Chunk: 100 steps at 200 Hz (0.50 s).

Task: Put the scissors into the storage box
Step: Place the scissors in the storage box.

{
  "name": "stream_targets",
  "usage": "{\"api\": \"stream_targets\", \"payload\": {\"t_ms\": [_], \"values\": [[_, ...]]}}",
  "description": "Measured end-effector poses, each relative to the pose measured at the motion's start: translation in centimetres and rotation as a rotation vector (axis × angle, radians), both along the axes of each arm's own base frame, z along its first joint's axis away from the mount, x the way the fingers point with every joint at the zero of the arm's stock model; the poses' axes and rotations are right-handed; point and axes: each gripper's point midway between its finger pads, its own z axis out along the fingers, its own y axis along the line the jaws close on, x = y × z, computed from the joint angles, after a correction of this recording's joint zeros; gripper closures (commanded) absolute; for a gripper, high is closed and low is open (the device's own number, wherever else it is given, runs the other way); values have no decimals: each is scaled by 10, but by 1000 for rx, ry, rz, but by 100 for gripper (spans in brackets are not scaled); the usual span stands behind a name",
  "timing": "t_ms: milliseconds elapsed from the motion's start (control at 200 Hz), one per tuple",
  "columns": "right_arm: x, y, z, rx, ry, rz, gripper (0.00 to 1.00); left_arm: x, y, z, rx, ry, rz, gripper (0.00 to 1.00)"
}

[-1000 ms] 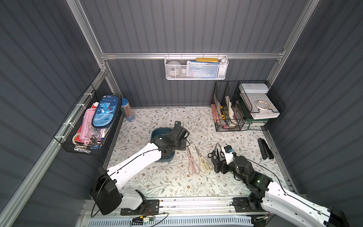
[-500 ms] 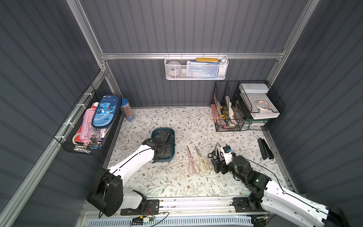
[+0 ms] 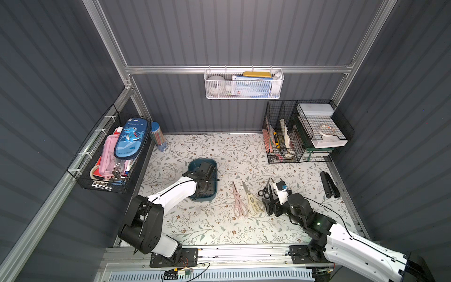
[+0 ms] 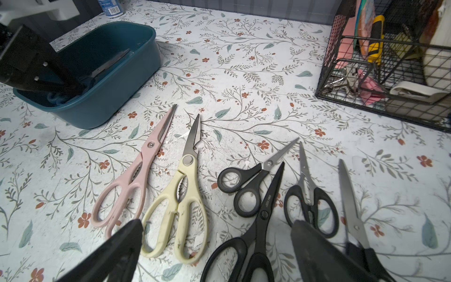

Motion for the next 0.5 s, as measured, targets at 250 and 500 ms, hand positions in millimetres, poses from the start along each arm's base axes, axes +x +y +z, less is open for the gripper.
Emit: {"api": "stream_targets", "payload": {"t_ms": [250,500], "values": [[0,0,0,0,0,1,1,6,-9,-9,-19,3,-30,100],[0,0,0,-2,-1,3,1,8,-10,-22,-8,24,-36,74]]}}
